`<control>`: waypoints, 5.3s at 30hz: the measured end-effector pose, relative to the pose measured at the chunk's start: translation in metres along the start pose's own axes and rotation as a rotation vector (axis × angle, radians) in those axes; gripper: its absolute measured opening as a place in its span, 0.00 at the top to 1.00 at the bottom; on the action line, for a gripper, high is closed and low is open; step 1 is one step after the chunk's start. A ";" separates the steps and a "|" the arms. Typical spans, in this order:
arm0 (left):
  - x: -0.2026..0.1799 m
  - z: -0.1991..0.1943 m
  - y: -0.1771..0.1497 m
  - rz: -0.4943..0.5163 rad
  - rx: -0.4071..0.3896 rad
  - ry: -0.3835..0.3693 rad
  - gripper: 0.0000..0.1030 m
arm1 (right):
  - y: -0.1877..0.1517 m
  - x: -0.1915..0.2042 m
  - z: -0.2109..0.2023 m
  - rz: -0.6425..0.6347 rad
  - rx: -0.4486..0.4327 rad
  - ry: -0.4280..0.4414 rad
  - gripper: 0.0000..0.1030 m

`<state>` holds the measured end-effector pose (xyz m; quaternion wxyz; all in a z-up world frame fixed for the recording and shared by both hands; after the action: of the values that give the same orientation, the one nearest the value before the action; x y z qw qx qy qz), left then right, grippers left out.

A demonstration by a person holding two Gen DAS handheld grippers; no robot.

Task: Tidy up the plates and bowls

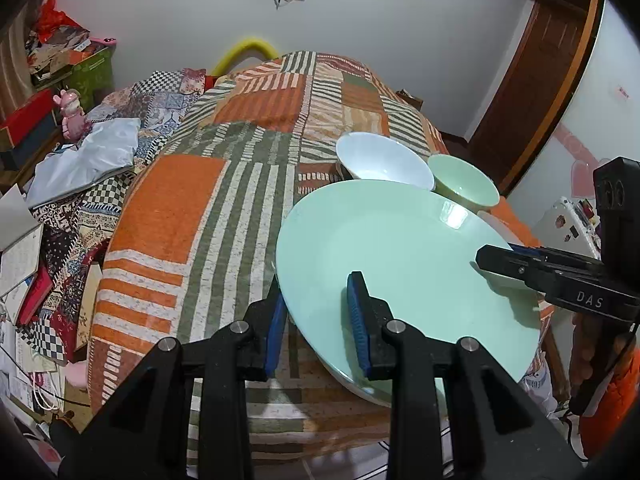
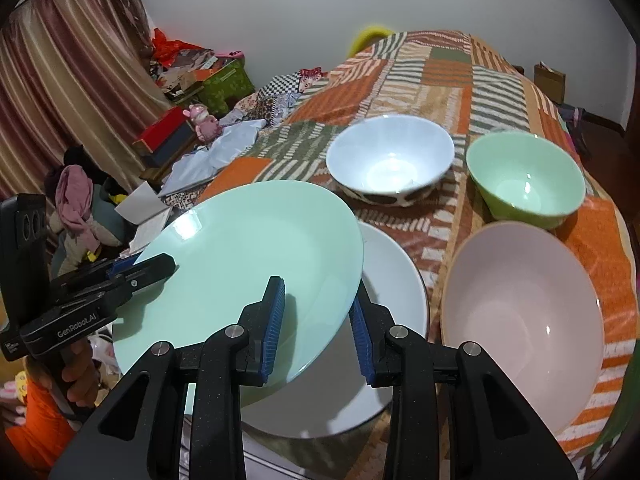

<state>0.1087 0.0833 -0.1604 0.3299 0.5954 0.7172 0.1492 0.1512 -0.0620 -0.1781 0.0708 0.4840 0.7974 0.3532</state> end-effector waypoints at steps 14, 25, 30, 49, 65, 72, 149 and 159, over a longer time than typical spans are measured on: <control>0.009 0.033 -0.019 -0.031 0.080 -0.009 0.72 | -0.025 -0.004 0.012 0.039 0.048 -0.024 0.72; 0.017 0.052 -0.020 -0.057 0.108 -0.006 0.72 | -0.033 -0.007 0.022 0.078 0.074 -0.018 0.72; 0.014 0.060 -0.018 -0.049 0.116 -0.004 0.72 | -0.039 -0.012 0.024 0.097 0.087 -0.020 0.72; 0.004 0.068 -0.016 -0.014 0.120 0.039 0.72 | -0.044 -0.016 0.011 0.109 0.048 -0.032 0.76; -0.011 0.028 -0.020 0.043 0.051 0.038 0.72 | -0.043 -0.010 0.001 0.105 0.057 -0.068 0.73; -0.032 0.014 -0.017 0.088 0.023 0.012 0.72 | -0.045 -0.012 -0.021 0.092 0.020 -0.090 0.67; -0.185 0.100 -0.004 0.245 0.159 -0.131 0.69 | -0.046 -0.102 -0.070 0.227 -0.092 -0.212 0.72; -0.153 0.061 0.008 0.195 0.082 -0.130 0.69 | -0.022 -0.066 -0.069 0.156 -0.134 -0.197 0.72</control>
<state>0.1661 -0.0714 -0.1555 0.3353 0.6836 0.6385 0.1122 0.1380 -0.1568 -0.1562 0.1534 0.5709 0.7213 0.3609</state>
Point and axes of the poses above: each gripper's, at about its wrist camera, not at the fingertips, and z roughly the way its jaws point, x to its left, y to its top, the point moved 1 cm from there along z, roughly the way its jaws point, and after that the axes turned 7 degrees about -z, right-handed, at the moved point
